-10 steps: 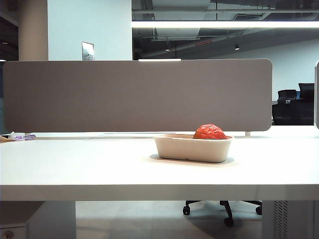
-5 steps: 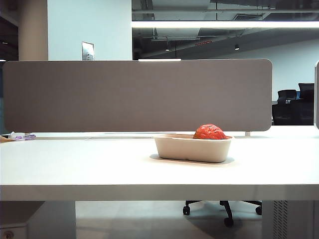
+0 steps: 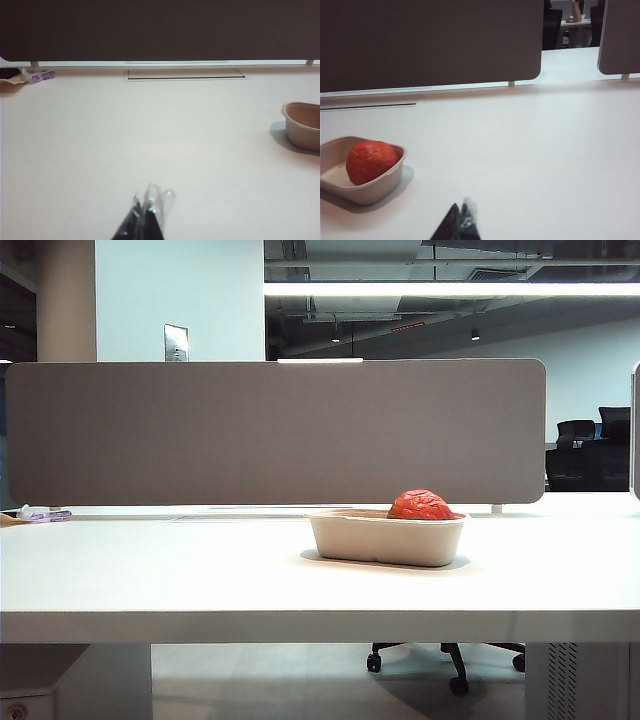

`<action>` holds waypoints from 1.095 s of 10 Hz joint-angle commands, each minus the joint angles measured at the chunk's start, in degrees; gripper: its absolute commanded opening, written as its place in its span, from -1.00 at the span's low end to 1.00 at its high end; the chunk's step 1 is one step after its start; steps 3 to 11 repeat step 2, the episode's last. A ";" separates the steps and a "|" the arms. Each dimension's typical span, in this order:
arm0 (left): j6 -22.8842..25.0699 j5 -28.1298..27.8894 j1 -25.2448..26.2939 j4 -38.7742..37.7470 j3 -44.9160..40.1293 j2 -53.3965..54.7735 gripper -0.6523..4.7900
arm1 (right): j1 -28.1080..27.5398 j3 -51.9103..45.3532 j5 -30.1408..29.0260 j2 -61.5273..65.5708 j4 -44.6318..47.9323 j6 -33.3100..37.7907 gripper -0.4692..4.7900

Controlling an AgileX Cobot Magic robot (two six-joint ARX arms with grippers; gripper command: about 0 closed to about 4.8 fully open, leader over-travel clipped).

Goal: Pick up the orange and place it into the paper lunchbox.

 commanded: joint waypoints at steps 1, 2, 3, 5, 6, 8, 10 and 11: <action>-0.17 0.15 0.00 0.37 -0.11 -0.20 -0.77 | 0.00 -0.46 -0.04 -0.02 0.57 -0.20 -0.82; -0.15 0.13 0.00 0.37 -0.09 -0.20 -0.77 | 0.00 -0.46 -0.04 -0.02 0.57 -0.20 -0.82; -0.15 0.13 0.00 0.37 -0.09 -0.20 -0.77 | 0.00 -0.46 -0.04 -0.02 0.57 -0.20 -0.82; -0.15 0.13 0.00 0.37 -0.09 -0.20 -0.77 | 0.00 -0.46 -0.04 -0.02 0.57 -0.20 -0.82; -0.15 0.13 0.00 0.37 -0.09 -0.20 -0.77 | 0.00 -0.46 -0.04 -0.02 0.57 -0.20 -0.82; -0.15 0.13 0.00 0.37 -0.09 -0.20 -0.77 | 0.00 -0.46 -0.04 -0.02 0.57 -0.20 -0.82; -0.15 0.13 0.00 0.37 -0.09 -0.20 -0.77 | 0.00 -0.46 -0.04 -0.02 0.57 -0.20 -0.82; -0.15 0.13 0.00 0.37 -0.09 -0.20 -0.77 | 0.00 -0.46 -0.04 -0.02 0.57 -0.20 -0.82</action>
